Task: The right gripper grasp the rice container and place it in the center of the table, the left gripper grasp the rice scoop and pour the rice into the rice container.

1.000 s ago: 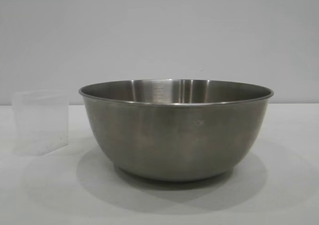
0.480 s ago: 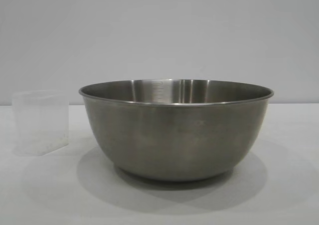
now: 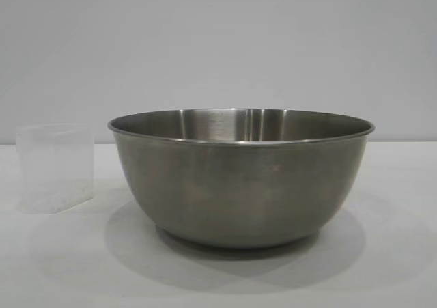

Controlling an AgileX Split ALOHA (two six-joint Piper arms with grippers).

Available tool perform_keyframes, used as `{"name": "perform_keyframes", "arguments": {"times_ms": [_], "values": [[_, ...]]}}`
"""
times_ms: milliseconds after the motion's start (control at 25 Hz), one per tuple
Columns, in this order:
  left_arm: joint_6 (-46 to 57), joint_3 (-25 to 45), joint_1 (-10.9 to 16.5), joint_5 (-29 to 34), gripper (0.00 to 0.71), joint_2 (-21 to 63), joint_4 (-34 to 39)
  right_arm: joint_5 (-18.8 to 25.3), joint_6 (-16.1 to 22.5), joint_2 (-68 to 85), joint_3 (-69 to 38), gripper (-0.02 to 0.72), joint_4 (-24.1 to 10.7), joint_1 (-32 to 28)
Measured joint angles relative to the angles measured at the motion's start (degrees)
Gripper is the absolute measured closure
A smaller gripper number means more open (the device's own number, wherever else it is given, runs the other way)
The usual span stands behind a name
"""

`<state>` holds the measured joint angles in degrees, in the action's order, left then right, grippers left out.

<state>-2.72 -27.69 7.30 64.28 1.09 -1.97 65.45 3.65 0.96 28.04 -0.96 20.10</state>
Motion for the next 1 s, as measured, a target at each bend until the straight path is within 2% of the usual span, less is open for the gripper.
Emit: {"name": "perform_keyframes", "arguments": {"times_ms": [120,280,480,1000], "values": [[0.0,0.0,-0.3,0.0,0.45,0.0,0.0,0.0,0.0,0.0,0.0,0.445,0.0,-4.2],[0.0,0.0,-2.1,0.0,0.45,0.0,0.0,0.0,0.0,0.0,0.0,0.445,0.0,-11.7],[0.0,0.0,-2.9,0.0,0.45,0.0,0.0,0.0,0.0,0.0,0.0,0.445,0.0,-16.7],[0.0,0.0,-2.9,0.0,0.45,0.0,0.0,0.0,-0.1,0.0,0.0,0.445,0.0,-17.3]]}}
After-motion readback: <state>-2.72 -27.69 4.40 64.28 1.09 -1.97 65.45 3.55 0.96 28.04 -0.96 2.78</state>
